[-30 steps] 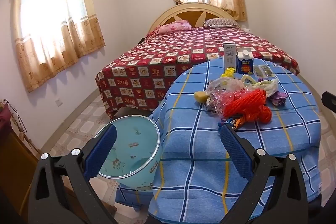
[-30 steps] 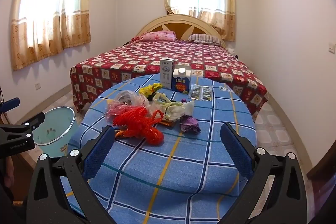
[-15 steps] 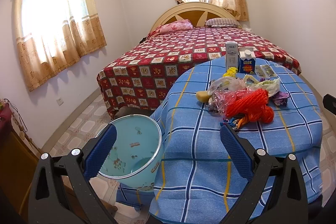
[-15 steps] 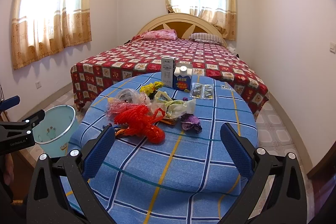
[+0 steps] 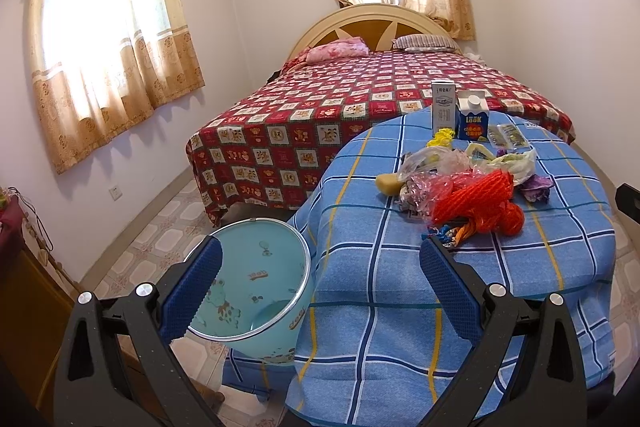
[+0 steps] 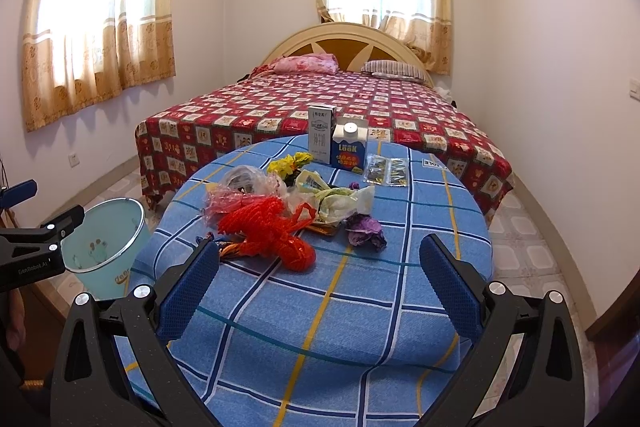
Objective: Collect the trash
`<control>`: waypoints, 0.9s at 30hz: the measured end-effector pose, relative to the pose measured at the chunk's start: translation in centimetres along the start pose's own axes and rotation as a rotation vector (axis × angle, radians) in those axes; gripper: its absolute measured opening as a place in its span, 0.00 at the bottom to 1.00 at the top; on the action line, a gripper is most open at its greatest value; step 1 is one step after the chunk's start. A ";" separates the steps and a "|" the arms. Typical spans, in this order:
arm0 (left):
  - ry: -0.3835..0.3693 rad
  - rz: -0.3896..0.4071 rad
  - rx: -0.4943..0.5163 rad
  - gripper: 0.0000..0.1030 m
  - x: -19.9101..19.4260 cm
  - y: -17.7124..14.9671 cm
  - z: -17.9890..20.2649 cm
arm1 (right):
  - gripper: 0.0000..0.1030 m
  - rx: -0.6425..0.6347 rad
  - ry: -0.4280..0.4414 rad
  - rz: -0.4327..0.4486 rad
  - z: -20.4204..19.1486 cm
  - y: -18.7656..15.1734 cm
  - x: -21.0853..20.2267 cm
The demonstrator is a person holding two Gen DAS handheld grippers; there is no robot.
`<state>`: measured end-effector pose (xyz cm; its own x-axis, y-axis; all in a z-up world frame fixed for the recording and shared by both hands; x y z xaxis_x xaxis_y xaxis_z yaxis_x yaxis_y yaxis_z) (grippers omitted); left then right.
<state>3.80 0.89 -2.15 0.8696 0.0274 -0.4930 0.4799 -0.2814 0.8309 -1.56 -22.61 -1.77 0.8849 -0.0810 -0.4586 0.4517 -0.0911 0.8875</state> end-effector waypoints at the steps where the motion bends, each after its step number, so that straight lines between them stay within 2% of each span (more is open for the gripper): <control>1: 0.000 0.000 -0.001 0.94 0.0 0.0 0.0 | 0.95 0.001 0.000 0.000 0.0 0.0 0.0; 27: 0.003 -0.006 0.002 0.94 0.4 -0.1 -0.3 | 0.95 -0.001 0.004 -0.010 -0.4 -1.3 0.4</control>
<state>4.12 1.25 -2.34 0.8668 0.0323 -0.4975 0.4854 -0.2829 0.8273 -1.78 -22.15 -3.10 0.8808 -0.0759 -0.4673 0.4606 -0.0907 0.8829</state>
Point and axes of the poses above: each gripper's, at about its wrist camera, not at the fingertips, and x roughly the way its jaws point, z to its right, y to its top, the point moved 4 cm from there along x, roughly the way its jaws point, and after that the axes turned 4 degrees about x, right-handed, at the moved point
